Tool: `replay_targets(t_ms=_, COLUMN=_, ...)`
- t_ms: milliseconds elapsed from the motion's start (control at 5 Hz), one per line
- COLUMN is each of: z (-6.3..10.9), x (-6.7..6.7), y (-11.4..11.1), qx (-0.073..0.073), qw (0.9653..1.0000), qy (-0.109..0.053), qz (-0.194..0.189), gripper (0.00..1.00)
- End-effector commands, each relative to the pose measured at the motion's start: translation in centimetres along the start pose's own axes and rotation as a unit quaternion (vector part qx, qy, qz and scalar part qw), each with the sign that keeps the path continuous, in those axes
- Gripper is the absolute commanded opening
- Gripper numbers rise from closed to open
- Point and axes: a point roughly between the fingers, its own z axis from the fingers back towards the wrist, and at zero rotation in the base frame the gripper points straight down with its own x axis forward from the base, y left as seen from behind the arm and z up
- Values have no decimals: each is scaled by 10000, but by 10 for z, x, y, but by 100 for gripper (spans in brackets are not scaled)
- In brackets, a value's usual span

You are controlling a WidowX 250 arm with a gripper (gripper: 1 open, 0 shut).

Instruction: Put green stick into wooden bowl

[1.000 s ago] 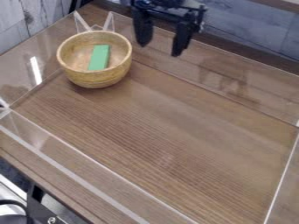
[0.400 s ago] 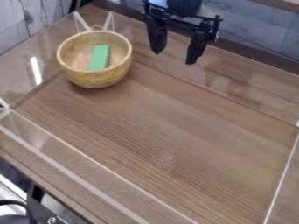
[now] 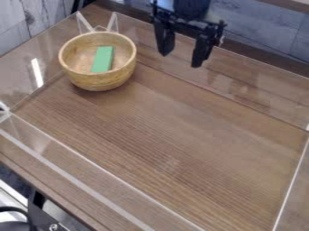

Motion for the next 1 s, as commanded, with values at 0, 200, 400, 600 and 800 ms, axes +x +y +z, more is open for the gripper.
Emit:
replay_targets(t_ms=0, z=7, x=8, y=6, qx=107, qw=9991, qy=-392, qz=-125, gripper=100)
replay_targets(t_ms=200, z=1, x=9, y=4, qx=150, qw=9984, qy=-495, qz=-207, gripper=100)
replay_targets(t_ms=400, z=-2, x=12, y=6, qx=146, qw=9976, qy=-536, qz=-411, gripper=100)
replay_targets(t_ms=600, z=-4, x=13, y=7, qx=159, qw=9970, qy=-574, qz=-493, gripper=100)
replay_targets(t_ms=800, z=1, x=20, y=5, qx=177, qw=9976, qy=-605, qz=-298, gripper=100)
